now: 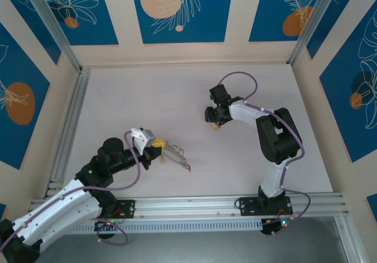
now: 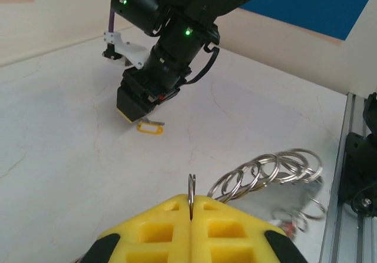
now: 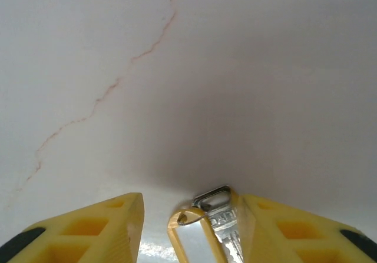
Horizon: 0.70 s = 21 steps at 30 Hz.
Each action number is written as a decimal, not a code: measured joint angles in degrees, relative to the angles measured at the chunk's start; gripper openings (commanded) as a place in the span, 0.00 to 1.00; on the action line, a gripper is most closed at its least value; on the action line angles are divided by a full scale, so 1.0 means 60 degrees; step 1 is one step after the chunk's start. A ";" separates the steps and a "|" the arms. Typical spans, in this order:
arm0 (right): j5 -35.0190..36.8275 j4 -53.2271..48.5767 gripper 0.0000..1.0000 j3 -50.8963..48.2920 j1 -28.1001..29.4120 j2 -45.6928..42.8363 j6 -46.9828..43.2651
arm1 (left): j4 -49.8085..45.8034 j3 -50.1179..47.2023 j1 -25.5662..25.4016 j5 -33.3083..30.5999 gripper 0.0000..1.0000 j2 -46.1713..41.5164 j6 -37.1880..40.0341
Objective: Put the keys on the keyring
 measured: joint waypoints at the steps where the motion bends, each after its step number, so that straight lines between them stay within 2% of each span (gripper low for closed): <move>1: 0.0073 0.0007 0.43 0.0011 0.0015 0.0000 0.0000 | 0.0040 -0.0025 0.0000 0.0000 0.00 -0.0047 -0.0004; 6: 0.0535 -0.0149 0.42 0.0011 0.0168 0.0000 0.0004 | 0.0200 -0.0055 0.0000 0.0007 0.00 -0.0080 -0.0011; 21: 0.0918 -0.0280 0.39 0.0007 0.0586 0.0306 0.0251 | 0.0324 -0.0302 0.0000 0.0076 0.00 -0.0197 -0.0168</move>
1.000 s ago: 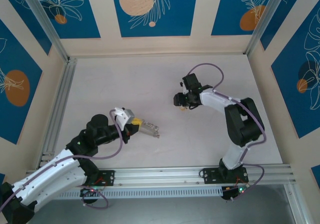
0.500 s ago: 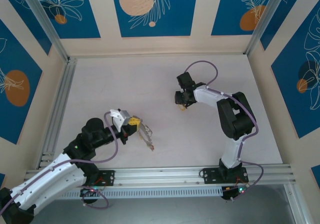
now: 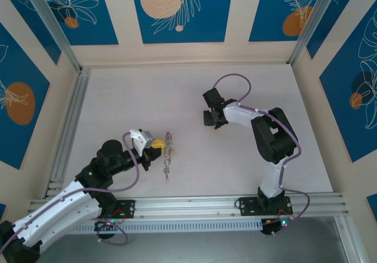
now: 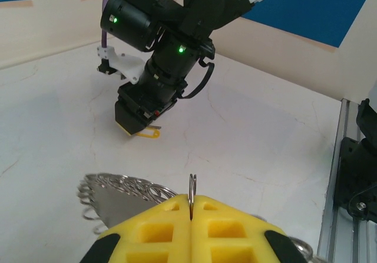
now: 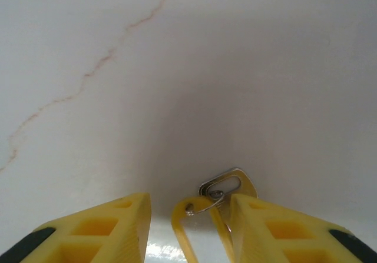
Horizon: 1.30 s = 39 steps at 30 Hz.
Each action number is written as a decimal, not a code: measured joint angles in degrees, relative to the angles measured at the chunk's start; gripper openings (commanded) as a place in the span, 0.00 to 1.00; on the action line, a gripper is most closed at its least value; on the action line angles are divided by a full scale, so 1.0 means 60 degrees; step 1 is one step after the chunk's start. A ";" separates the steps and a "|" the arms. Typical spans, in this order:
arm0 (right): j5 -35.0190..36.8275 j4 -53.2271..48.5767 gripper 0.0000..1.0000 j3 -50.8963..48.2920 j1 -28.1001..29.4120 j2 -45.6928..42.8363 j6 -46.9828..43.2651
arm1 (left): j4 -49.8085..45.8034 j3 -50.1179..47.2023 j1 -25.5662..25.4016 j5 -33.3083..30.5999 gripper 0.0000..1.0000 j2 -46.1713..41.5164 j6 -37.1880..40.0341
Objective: Put the keys on the keyring
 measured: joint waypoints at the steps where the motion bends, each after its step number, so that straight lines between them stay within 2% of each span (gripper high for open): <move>1: 0.0022 0.0000 0.38 0.0000 0.0000 0.0055 0.0000 | 0.0044 -0.0011 0.0000 0.0000 0.00 0.0000 -0.0004; 18: 0.0331 0.0146 0.17 0.0000 -0.0011 0.0149 -0.0011 | 0.0208 -0.0047 0.0000 0.0040 0.00 -0.0018 -0.0015; 27: 0.0404 0.0262 0.12 -0.0102 -0.0007 0.0095 -0.0051 | 0.0324 -0.0051 0.0000 0.0113 0.00 -0.0015 -0.0015; 30: 0.0426 0.0324 0.04 -0.0248 0.0011 0.0004 -0.0120 | 0.0331 -0.0051 0.0000 0.0175 0.00 -0.0015 -0.0015; 32: 0.0437 0.0397 0.00 -0.0397 0.0011 -0.0113 -0.0175 | 0.0339 -0.0051 0.0000 0.0182 0.00 -0.0015 -0.0015; 39: 0.0171 0.0965 0.00 -0.1679 0.0106 -0.1402 -0.0608 | 0.0233 -0.0051 0.0000 0.0178 0.00 -0.0011 -0.0015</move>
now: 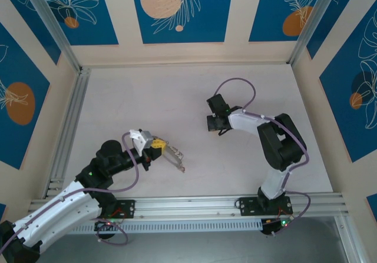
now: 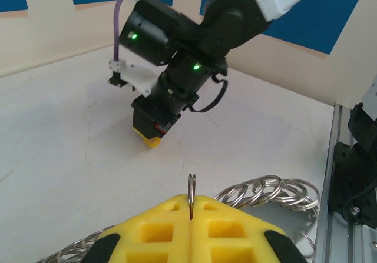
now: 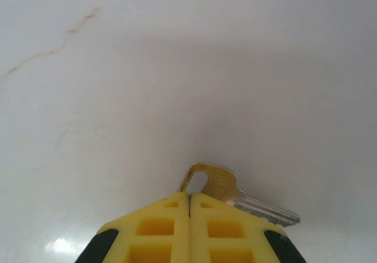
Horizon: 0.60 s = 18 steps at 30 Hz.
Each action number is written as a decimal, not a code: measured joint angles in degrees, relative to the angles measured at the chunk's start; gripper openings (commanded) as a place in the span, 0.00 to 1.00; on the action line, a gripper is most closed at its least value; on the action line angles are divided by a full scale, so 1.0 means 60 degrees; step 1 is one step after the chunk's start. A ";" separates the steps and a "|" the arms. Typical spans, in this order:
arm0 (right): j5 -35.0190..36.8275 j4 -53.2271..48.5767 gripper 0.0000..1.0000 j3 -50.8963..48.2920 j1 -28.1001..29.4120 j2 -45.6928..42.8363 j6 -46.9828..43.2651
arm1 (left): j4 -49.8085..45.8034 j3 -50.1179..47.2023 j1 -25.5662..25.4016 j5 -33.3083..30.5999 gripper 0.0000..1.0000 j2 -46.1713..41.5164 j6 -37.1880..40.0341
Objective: Put the keys on the keyring
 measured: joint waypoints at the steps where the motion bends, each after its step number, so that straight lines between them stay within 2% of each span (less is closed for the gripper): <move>1: -0.0069 0.0069 0.00 -0.0157 0.0051 -0.0280 -0.0113 | -0.0055 0.0004 0.0000 -0.0004 0.00 0.0000 0.0000; 10: -0.2065 0.0364 0.00 -0.0907 0.0849 -0.3840 -0.1534 | -0.0871 0.0696 0.0000 -0.0040 0.00 0.0495 0.0007; 14: -0.2641 0.0495 0.00 -0.1133 0.0889 -0.4036 -0.1698 | -0.0969 0.0922 0.0000 -0.0160 0.00 0.0495 -0.0044; 18: -0.2823 0.0823 0.00 -0.1902 0.1009 -0.3362 -0.1472 | -0.1137 0.0940 0.0000 -0.0295 0.00 0.0404 -0.0244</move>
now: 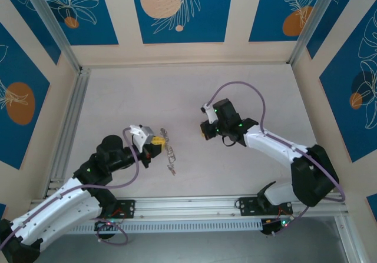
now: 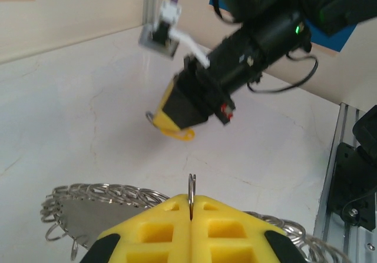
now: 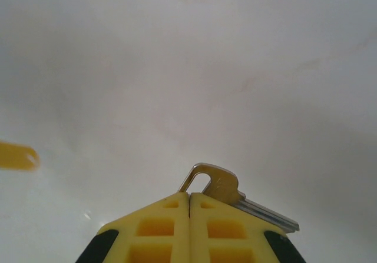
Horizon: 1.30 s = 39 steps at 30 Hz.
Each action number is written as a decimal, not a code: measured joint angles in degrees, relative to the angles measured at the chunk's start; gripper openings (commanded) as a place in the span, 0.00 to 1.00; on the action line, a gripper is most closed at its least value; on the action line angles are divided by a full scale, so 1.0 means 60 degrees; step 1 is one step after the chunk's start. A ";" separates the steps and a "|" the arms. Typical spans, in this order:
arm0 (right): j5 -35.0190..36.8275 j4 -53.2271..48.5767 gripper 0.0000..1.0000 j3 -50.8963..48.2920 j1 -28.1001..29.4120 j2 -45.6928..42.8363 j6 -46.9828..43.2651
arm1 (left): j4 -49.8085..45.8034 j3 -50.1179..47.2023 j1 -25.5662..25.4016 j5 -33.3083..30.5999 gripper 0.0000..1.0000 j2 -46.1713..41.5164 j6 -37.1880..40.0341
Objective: Put the keys on the keyring
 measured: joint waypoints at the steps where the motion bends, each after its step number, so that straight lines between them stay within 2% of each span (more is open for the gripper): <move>1: 0.0000 0.0098 0.00 -0.0277 0.0095 0.0248 0.0095 | -0.0131 0.0004 0.0000 -0.0091 0.00 -0.0051 -0.0025; 7: 0.0255 0.0379 0.00 -0.1308 0.0980 0.1202 0.0685 | -0.0918 0.0091 0.0000 -0.0532 0.00 -0.0237 -0.0036; 13: 0.1031 0.1341 0.00 -0.1155 0.1730 0.1730 0.1020 | -0.1228 0.0291 0.0000 -0.0656 0.00 -0.0036 0.0040; 17: 0.1497 0.1610 0.08 -0.1016 0.2091 0.1953 0.1111 | -0.1253 0.0291 0.0000 -0.0659 0.00 0.0033 0.0113; 25: 0.1563 0.1723 0.20 -0.1104 0.2178 0.1927 0.1279 | -0.1217 0.0291 0.0000 -0.0674 0.00 0.0033 0.0251; 29: 0.1421 0.1803 0.29 -0.1362 0.2175 0.1708 0.1355 | -0.1220 0.0291 0.0000 -0.0674 0.00 0.0015 0.0277; 39: 0.0747 0.1738 0.28 -0.1574 0.1807 0.1082 0.1439 | -0.1224 0.0288 0.0000 -0.0681 0.00 -0.0098 0.0277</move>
